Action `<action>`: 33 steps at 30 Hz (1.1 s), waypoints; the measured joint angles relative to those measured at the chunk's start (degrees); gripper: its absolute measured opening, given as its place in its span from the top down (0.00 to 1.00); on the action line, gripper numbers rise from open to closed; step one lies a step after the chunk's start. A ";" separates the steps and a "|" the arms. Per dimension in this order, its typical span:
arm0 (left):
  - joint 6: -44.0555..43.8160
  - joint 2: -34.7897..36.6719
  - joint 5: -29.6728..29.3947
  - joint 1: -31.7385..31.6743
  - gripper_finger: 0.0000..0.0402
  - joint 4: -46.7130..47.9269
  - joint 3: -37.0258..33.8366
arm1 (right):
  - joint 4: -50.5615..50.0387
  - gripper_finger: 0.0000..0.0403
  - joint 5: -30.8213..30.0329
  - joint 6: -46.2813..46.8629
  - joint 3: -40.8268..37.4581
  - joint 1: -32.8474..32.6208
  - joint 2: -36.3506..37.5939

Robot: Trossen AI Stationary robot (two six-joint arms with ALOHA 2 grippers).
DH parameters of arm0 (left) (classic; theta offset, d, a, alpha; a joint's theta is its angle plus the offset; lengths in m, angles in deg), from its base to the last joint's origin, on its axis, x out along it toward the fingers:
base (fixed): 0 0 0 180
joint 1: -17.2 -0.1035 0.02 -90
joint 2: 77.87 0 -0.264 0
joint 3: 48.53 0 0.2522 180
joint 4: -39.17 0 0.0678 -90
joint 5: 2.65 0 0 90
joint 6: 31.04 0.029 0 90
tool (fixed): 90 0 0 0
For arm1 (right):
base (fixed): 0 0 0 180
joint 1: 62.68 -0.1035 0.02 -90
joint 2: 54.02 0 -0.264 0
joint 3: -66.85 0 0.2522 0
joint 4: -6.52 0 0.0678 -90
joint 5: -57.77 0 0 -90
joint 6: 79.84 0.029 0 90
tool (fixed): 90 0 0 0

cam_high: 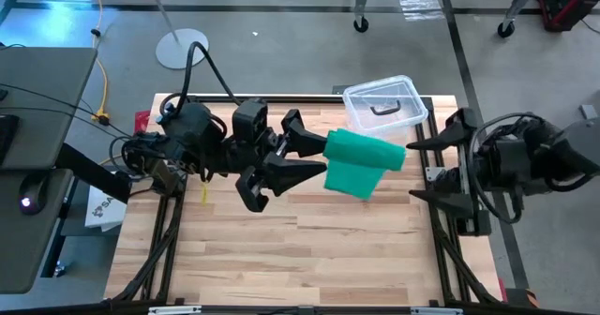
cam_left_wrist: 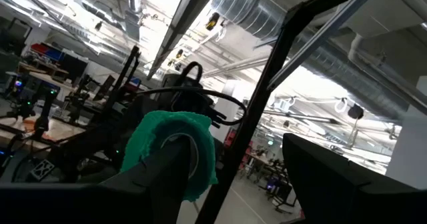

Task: Roll bandage
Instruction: Roll the green bandage

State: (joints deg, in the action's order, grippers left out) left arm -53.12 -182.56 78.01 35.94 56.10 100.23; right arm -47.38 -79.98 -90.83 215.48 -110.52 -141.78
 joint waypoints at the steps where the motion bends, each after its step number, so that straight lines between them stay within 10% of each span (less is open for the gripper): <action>1: -0.20 0.00 0.00 0.00 0.42 0.06 0.00 | 0.62 0.21 0.31 -0.91 0.00 0.22 -0.31; 33: -1.38 -0.07 -0.93 -0.35 0.42 -0.03 0.00 | 3.56 0.21 -0.78 -8.04 0.02 2.97 -2.69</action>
State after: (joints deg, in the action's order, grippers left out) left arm -54.50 -182.62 77.07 35.59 56.07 100.23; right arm -43.82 -80.75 -98.87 215.50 -107.54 -144.46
